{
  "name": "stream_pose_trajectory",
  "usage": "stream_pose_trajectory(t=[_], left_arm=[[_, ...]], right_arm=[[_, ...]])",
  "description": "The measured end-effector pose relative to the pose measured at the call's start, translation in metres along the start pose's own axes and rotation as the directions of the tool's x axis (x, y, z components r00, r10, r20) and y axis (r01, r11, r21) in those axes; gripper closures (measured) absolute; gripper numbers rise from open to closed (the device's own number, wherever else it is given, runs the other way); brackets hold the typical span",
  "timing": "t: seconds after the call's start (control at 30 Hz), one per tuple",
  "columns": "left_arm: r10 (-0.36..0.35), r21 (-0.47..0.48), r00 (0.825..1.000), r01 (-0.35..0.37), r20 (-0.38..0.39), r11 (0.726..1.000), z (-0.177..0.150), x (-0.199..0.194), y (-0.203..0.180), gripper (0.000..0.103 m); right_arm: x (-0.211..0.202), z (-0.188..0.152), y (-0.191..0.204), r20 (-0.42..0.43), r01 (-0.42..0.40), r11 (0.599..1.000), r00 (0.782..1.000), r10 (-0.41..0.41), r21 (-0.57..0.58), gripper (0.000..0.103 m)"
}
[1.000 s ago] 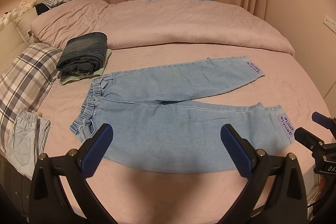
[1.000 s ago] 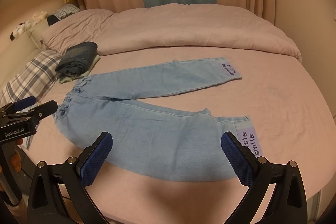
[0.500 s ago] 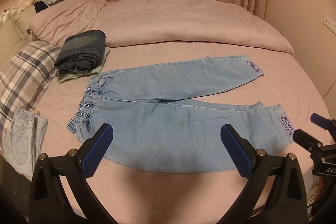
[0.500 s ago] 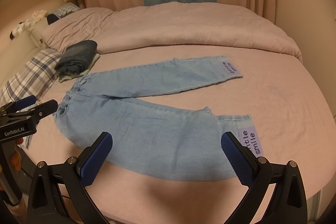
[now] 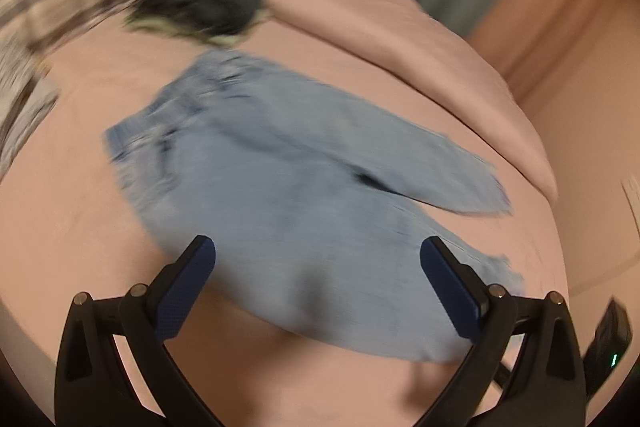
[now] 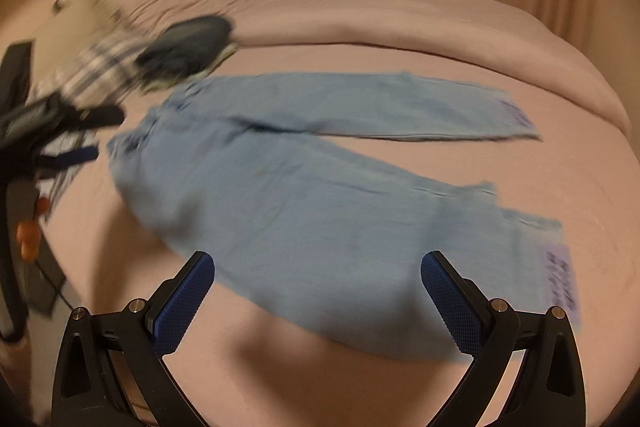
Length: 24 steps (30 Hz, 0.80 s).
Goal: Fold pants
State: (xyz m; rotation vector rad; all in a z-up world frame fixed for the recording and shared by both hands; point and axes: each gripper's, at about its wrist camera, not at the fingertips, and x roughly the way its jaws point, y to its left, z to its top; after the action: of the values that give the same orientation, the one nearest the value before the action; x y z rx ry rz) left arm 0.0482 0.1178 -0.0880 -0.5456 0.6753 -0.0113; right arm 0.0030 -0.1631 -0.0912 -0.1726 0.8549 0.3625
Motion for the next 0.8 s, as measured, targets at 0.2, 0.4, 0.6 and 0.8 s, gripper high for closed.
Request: stream_pose_trajectory(t=[0.2,0.4,0.6,0.8], left_arm=[[0.156,-0.175,0.987,-0.160,-0.039,0.971,0.004,0.025,0.088,0.002],[0.103,-0.322,0.989,-0.133,-0.109,0.937,0.009,0.046,0.133,0.027],[0.074,-0.429,0.986,-0.133,-0.151,0.893,0.013,0.052,0.149,0.078],[0.045,-0.371,0.993,-0.083,-0.108,0.925,0.008,0.026,0.145,0.088]], right_arm=[[0.038,-0.005,0.060,-0.035,-0.153,0.978,0.988,0.150,-0.142,0.000],[0.069,-0.007,0.115,0.001,-0.168,0.931,0.984,0.178,-0.325,0.030],[0.095,-0.003,0.139,0.002,-0.142,0.913,0.988,0.155,-0.383,0.067],[0.089,0.002,0.141,-0.026,-0.165,0.906,0.985,0.168,-0.389,0.095]])
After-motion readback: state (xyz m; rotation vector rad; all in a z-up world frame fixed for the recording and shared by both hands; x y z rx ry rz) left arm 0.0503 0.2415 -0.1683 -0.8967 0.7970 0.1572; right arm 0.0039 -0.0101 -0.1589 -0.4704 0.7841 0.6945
